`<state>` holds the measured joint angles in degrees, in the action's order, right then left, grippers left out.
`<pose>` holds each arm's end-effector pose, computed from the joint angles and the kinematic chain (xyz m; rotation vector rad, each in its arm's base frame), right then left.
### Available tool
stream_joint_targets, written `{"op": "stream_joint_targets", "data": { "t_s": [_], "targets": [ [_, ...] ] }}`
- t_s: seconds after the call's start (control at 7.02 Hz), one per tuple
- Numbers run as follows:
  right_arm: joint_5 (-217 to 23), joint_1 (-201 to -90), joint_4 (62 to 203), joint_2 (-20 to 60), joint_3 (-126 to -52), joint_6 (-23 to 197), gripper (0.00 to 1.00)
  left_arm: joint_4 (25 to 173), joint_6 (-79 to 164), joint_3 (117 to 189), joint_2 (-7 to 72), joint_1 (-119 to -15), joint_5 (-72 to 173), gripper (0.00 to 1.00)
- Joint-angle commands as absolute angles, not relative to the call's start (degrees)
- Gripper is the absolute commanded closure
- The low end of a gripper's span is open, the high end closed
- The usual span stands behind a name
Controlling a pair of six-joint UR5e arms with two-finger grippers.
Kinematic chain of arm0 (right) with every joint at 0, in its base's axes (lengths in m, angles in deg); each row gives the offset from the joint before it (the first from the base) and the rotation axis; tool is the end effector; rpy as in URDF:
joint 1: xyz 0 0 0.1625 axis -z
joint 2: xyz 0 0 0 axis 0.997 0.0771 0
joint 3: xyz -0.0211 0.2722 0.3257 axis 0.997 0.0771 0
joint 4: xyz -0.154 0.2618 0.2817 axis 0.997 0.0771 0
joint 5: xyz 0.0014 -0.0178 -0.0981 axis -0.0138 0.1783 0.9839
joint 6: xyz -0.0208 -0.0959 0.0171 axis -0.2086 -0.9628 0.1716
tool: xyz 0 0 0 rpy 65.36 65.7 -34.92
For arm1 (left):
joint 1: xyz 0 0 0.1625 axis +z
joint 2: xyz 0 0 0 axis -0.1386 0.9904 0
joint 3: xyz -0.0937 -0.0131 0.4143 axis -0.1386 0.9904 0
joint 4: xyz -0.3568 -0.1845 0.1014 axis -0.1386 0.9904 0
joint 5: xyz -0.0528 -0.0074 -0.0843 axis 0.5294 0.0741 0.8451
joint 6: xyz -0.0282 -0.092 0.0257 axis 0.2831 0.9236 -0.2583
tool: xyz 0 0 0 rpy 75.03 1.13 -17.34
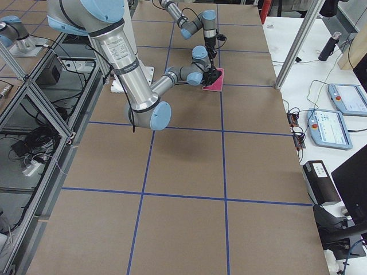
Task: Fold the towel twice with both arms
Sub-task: 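Lift both near corners and fold them over toward the far edge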
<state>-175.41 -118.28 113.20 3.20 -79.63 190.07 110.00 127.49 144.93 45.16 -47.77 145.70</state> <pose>-0.5482 -0.4862 0.2579 -0.1582 -1.1482 0.8519 0.4869 -0.5207 0.3083 -0.1294 1.1519 -0.5120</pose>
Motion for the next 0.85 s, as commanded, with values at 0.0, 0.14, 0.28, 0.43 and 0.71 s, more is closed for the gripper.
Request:
{"op": "stream_joint_targets", "data": {
  "t_s": [0.0,0.14,0.28,0.43,0.71],
  "targets": [
    [-175.4,-118.5,113.2,3.1,-79.4,190.1,1.00,110.0,127.5,142.4,47.7,-48.2,145.7,1.00],
    [-175.3,-118.5,113.2,2.1,-79.0,190.1,1.00,110.0,127.5,141.0,48.6,-48.6,145.7,1.00],
    [-175.3,-118.5,113.2,2.0,-78.8,190.1,1.00,110.0,127.4,140.6,48.7,-49.1,145.7,1.00],
    [-175.3,-118.7,113.2,2.1,-78.5,189.7,1.00,110.1,127.2,140.0,48.6,-49.4,145.8,1.00],
    [-175.4,-119.6,113.2,2.0,-77.8,189.4,1.00,110.4,127.3,139.4,48.7,-49.7,145.8,1.00]
  ]
}}
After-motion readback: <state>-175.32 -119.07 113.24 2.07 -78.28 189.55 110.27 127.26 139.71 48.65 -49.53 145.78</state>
